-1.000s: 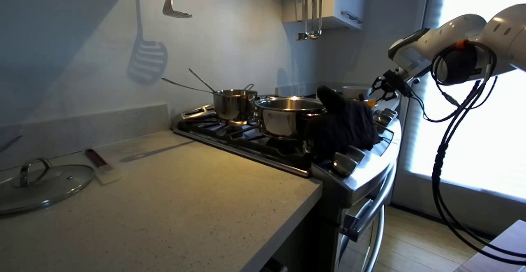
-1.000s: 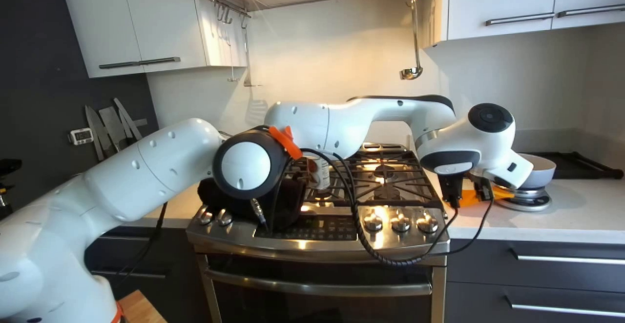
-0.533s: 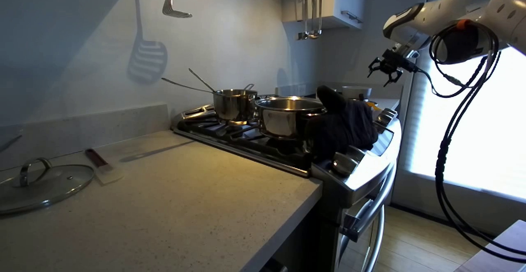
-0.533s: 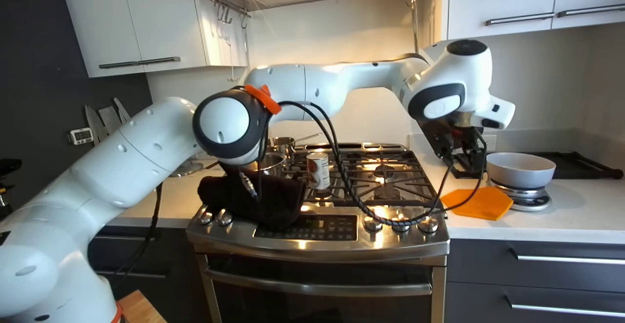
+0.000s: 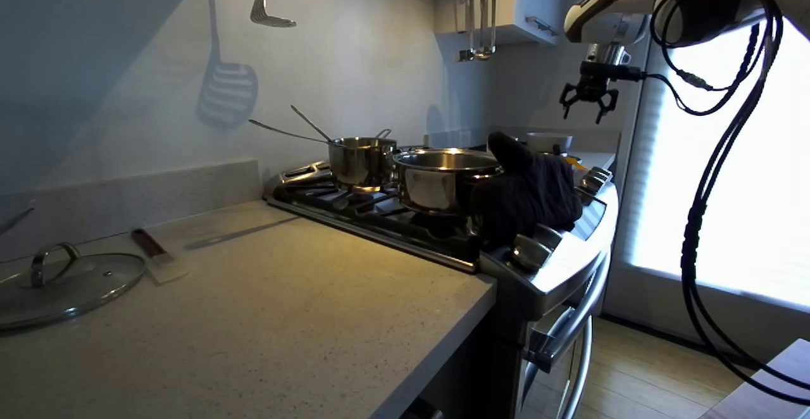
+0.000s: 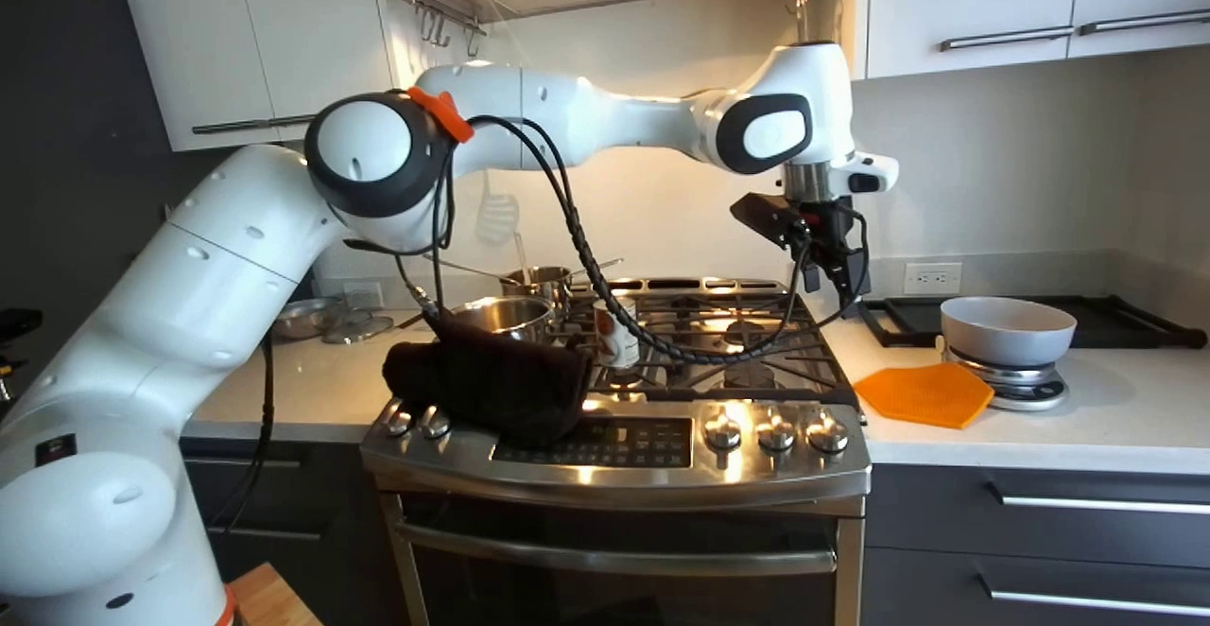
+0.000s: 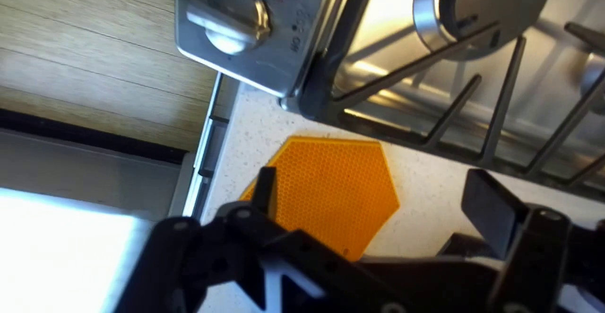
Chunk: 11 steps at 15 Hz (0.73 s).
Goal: Pick up the orange mat and put it on the kitchen counter to the right side of the stove
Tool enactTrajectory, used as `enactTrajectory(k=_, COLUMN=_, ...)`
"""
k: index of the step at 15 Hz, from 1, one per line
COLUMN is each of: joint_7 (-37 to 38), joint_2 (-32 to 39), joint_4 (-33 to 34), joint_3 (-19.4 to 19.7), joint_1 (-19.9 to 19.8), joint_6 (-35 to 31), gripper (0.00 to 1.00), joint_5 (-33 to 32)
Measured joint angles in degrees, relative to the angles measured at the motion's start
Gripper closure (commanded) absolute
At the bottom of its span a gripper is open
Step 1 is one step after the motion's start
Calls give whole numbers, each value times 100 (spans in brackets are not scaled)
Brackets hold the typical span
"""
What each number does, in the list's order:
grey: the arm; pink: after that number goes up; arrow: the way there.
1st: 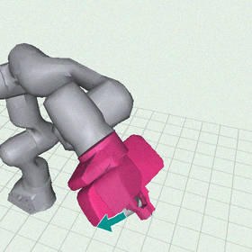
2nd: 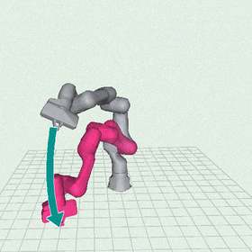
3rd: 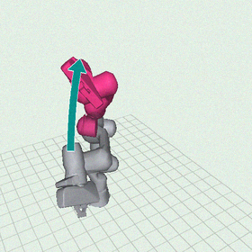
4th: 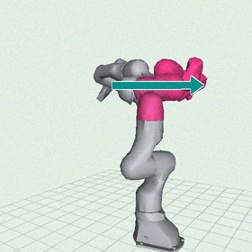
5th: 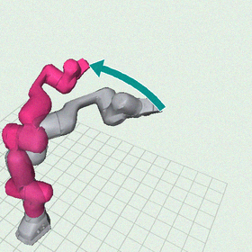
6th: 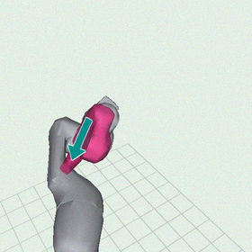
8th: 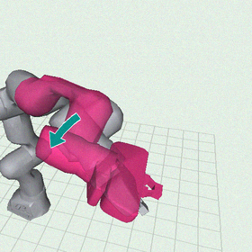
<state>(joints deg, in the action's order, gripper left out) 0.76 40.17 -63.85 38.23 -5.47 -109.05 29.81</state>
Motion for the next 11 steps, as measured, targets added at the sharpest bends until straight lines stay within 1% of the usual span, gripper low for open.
enactTrajectory(k=3, joint_7=-273, joint_2=-481, joint_4=-820, joint_3=286, joint_1=770, joint_6=41, gripper=0, joint_5=-853)
enactTrajectory(k=6, joint_7=-718, joint_2=-998, joint_4=-1626, joint_3=439, joint_1=1466, joint_6=34, gripper=0, joint_5=-1563)
enactTrajectory(k=9, joint_7=-1181, joint_2=-1565, joint_4=-2396, joint_3=451, joint_1=2030, joint_6=-276, gripper=0, joint_5=-1854)
enactTrajectory(k=11, joint_7=-1250, joint_2=-1777, joint_4=-2645, joint_3=452, joint_1=2182, joint_6=-352, gripper=0, joint_5=-1913)
